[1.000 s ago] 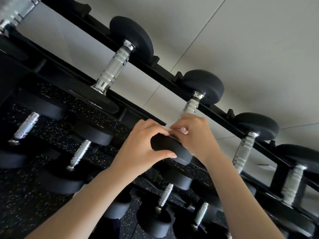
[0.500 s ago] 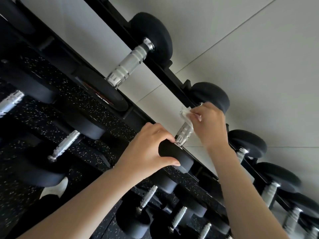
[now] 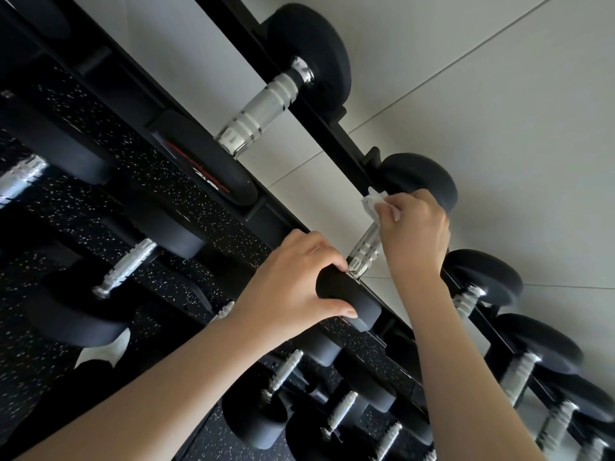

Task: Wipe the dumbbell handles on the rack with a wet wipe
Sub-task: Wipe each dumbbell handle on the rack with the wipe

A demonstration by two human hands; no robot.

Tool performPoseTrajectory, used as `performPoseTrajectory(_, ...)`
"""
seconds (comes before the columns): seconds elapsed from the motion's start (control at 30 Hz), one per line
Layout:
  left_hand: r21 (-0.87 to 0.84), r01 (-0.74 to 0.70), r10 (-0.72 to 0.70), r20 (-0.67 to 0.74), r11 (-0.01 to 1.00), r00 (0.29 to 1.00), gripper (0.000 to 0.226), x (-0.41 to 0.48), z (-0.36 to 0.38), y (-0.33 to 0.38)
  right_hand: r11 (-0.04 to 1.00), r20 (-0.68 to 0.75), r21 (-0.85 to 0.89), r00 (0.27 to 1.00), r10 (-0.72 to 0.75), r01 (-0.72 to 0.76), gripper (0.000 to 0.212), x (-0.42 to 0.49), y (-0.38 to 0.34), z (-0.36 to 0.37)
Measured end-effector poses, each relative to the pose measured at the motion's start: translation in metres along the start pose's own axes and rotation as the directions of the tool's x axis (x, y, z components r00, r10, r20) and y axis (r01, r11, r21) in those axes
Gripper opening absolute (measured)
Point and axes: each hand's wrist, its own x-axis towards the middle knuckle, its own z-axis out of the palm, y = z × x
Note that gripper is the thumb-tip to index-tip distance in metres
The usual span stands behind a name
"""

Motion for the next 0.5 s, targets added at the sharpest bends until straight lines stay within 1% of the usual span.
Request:
performPoseTrajectory(0.13,-0.014,0.016,-0.016,-0.001,1.0,1.0,0.043,0.0,0.0,0.002,0.999,0.127,-0.036,0.991,-0.033,0.038,0.019,-0.01,-0.002,-0.005)
performPoseTrajectory(0.23,-0.041,0.027,-0.027,0.0,0.999,1.0,0.043,0.001,0.0,0.001,0.993,0.248,-0.009,0.963,-0.11,0.115,0.017,-0.015,-0.002,-0.008)
performPoseTrajectory(0.3,-0.071,0.037,-0.038,-0.005,0.997,0.999,0.043,0.0,0.001,0.0,0.983,0.339,0.003,0.925,-0.174,0.183,0.016,-0.016,-0.005,-0.01)
performPoseTrajectory(0.4,-0.111,0.049,-0.05,-0.008,0.993,0.999,0.042,-0.001,0.002,0.0,0.96,0.479,-0.012,0.845,-0.24,0.279,0.017,-0.018,-0.009,-0.014)
performPoseTrajectory(0.5,-0.096,0.059,-0.06,0.0,0.994,0.998,0.043,0.001,0.002,0.0,0.948,0.564,0.014,0.781,-0.269,0.317,0.021,-0.014,-0.012,-0.016)
